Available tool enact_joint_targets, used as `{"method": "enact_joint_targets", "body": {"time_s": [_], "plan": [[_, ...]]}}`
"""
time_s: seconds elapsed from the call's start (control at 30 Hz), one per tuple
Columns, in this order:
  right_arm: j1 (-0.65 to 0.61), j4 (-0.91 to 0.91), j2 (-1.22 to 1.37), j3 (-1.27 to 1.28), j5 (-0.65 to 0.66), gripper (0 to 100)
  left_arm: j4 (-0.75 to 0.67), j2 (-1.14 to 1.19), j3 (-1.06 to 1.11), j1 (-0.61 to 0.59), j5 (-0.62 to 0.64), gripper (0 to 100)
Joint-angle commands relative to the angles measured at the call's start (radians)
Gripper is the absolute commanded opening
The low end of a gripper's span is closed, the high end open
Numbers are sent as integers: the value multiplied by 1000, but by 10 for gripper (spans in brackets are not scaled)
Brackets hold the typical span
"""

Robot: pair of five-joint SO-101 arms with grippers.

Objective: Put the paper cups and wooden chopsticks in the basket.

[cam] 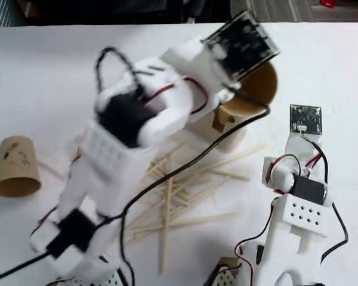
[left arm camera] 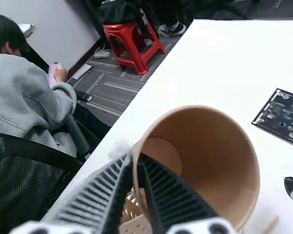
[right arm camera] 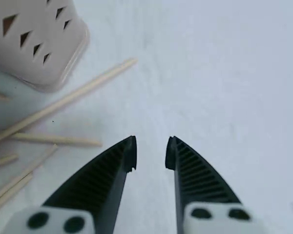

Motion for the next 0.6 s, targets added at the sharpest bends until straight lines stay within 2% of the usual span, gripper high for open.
{"method": "enact_joint_targets", "body": {"time_s": [0.0,0.27,0.4,0.5,0.57], "plan": [[7,-13,1,-6,-3,109,-25,125,-138,15,3,22],[5,-13,1,-6,-2,109,-23,289,-242,2,3,25],[5,-13,1,-6,-2,109,-17,302,-270,-36,29,129],[4,-13,1,-6,-2,109,-18,305,-295,-82,143,199],[4,-13,1,-6,-2,110,-23,309,-301,-108,166,224]]}}
